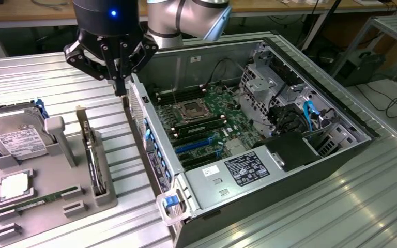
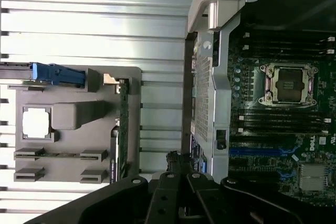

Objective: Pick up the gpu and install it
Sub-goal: 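Reach for the gpu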

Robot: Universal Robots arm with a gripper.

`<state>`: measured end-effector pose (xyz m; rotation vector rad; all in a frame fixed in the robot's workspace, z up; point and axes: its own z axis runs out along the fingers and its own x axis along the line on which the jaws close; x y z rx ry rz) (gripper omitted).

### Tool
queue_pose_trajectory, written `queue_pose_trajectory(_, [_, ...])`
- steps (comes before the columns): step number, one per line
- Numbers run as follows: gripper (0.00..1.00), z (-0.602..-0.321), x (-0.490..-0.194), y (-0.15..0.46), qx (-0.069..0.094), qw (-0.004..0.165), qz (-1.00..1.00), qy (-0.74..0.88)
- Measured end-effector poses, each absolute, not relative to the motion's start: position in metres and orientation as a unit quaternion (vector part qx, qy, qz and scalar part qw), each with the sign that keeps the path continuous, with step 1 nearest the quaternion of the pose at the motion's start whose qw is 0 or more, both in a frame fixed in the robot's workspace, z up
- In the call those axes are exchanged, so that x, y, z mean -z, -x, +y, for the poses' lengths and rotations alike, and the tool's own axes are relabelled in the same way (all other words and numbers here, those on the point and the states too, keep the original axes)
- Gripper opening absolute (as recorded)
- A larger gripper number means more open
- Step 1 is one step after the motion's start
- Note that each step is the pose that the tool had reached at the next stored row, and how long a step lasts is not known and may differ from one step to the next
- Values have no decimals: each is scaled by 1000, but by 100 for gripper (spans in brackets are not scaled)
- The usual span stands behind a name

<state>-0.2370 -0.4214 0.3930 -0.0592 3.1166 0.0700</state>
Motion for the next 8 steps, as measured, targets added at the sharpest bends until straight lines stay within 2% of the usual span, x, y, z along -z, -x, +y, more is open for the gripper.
queue_pose_trajectory(8, [11,-423,-393,253,-22,12,999,22])
